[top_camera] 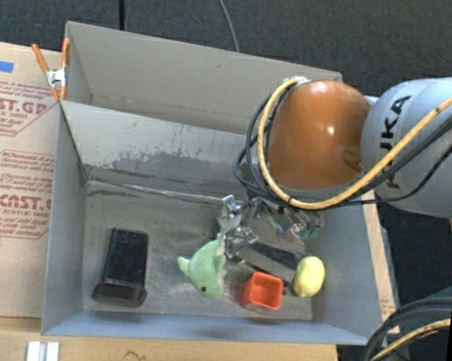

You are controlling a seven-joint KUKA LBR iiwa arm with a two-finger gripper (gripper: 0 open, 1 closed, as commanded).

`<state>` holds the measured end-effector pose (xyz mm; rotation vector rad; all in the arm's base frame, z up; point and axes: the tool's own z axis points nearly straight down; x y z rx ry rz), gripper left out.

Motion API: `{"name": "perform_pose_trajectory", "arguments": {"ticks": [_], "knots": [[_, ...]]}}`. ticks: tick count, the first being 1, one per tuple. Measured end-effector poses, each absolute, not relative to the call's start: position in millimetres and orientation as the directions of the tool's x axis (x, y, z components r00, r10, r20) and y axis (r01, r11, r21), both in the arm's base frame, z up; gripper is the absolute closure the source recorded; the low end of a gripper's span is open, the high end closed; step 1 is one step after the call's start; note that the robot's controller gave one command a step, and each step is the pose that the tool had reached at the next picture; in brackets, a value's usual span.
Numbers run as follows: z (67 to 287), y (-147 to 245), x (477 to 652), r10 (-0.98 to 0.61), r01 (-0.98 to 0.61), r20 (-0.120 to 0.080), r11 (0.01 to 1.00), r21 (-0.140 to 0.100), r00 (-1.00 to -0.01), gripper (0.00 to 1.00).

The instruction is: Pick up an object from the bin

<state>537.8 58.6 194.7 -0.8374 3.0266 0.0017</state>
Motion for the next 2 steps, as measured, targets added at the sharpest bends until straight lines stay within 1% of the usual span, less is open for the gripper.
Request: {"name": "perform_pose_trajectory", "arguments": {"ticks": [1, 2], "knots": [[216.3, 79.1, 552.2, -0.503, -0.503, -0.001, 0.864, 0.000, -0.864, 1.00], [267.2, 70.9, 534.6, -0.549, -0.549, 0.003, 0.836, 0.005, -0.836, 1.00]]}}
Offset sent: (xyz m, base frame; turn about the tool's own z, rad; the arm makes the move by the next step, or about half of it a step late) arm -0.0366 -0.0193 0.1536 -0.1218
